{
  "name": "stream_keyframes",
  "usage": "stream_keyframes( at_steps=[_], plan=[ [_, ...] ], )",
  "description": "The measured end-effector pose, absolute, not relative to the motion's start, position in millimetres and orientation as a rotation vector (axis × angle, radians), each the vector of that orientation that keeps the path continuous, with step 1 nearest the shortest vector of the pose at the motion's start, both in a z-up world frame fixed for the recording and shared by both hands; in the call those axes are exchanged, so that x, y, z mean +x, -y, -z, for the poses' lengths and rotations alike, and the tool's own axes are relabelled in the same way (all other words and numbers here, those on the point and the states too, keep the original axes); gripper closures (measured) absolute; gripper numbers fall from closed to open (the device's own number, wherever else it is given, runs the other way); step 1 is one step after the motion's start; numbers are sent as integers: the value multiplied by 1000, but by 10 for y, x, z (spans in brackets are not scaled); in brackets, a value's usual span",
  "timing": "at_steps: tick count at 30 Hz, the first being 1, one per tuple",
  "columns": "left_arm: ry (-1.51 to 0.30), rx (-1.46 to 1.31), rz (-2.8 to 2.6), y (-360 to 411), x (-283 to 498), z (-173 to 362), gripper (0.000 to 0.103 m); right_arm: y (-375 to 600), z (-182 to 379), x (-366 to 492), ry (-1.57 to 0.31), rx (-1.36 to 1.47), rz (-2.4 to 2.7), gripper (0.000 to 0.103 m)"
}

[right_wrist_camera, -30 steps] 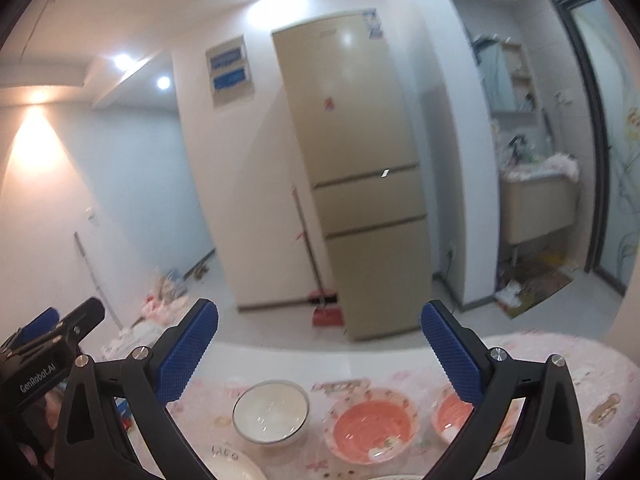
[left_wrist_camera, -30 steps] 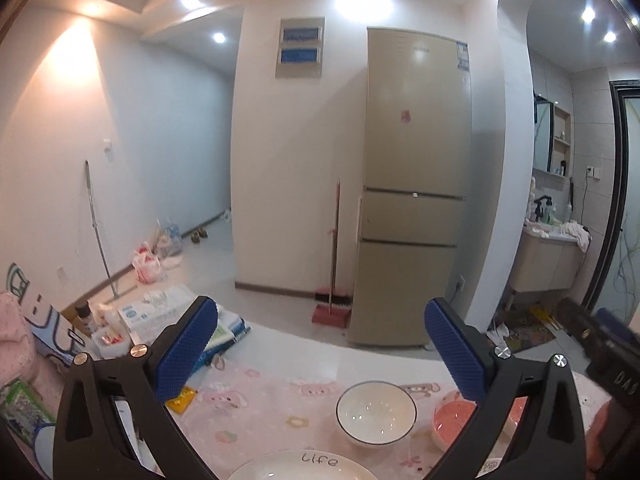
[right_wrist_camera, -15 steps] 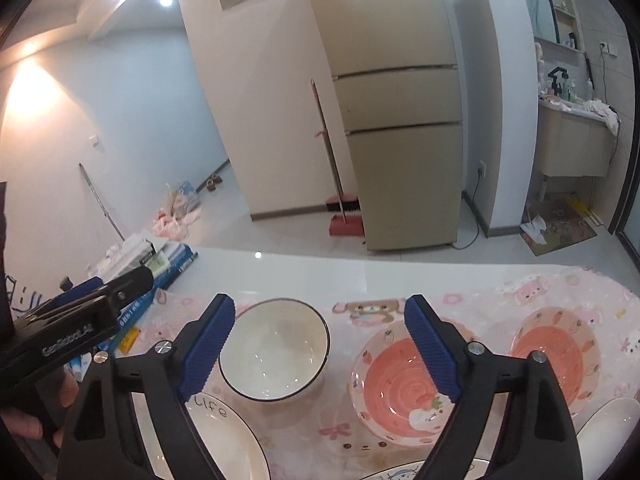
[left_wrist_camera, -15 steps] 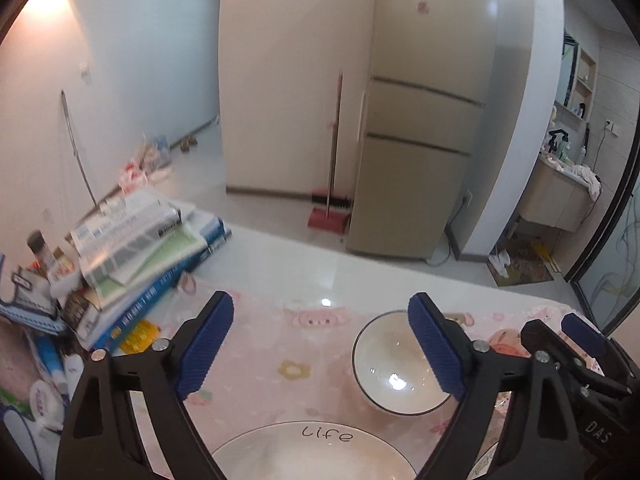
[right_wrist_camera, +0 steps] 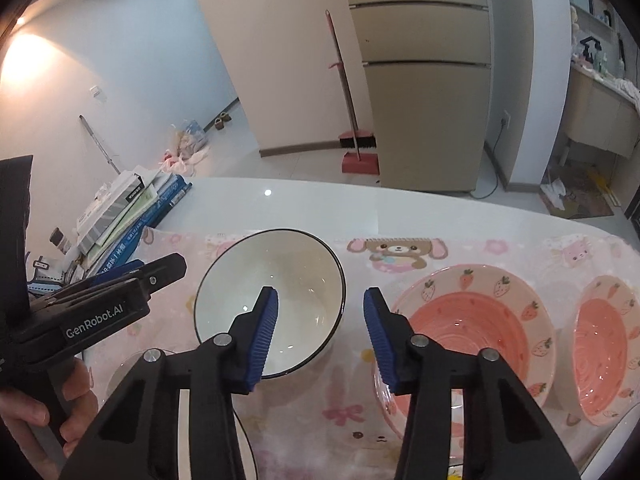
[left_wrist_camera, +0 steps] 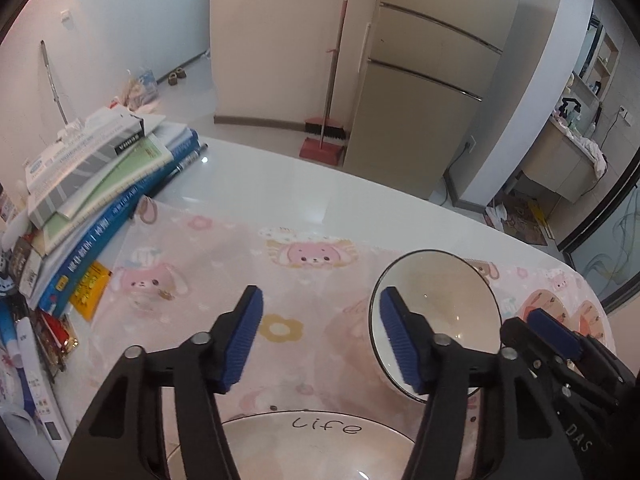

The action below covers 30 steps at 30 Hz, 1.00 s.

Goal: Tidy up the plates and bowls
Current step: 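Close the left tool on the white bowl rim while the right tool grips it too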

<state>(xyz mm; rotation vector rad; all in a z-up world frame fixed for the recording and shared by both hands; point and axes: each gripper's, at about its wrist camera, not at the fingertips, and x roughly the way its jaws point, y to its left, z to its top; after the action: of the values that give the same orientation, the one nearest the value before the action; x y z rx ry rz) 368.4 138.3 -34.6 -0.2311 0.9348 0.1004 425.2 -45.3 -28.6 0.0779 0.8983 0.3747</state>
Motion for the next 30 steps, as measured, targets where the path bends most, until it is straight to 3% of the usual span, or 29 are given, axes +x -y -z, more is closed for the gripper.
stream_keyframes(
  at_steps=[4, 11, 15, 20, 24, 26, 28, 30],
  plan=[
    [-962, -236, -81, -1361, 3717, 429, 54, 390, 405, 4275, -953, 93, -398, 61],
    [-1039, -296, -33, -1337, 3811, 635, 69, 243, 601, 4288, -1053, 115, -344, 62],
    [-1061, -299, -25, -1293, 3827, 709, 71, 263, 614, 4287, -1044, 148, -353, 62],
    [-1096, -359, 27, -1275, 3851, 786, 84, 185, 646, 4291, -1023, 103, -344, 63],
    [-1097, -394, 34, -1302, 3837, 795, 87, 153, 652, 4296, -1027, 105, -341, 63],
    [-1104, -412, 24, -1331, 3820, 792, 92, 182, 649, 4289, -1054, 141, -338, 67],
    [-1117, -380, -10, -1343, 3798, 755, 93, 206, 651, 4270, -1092, 168, -332, 79],
    [-1102, -337, -54, -1373, 3767, 701, 95, 184, 679, 4266, -1121, 180, -372, 79]
  ],
)
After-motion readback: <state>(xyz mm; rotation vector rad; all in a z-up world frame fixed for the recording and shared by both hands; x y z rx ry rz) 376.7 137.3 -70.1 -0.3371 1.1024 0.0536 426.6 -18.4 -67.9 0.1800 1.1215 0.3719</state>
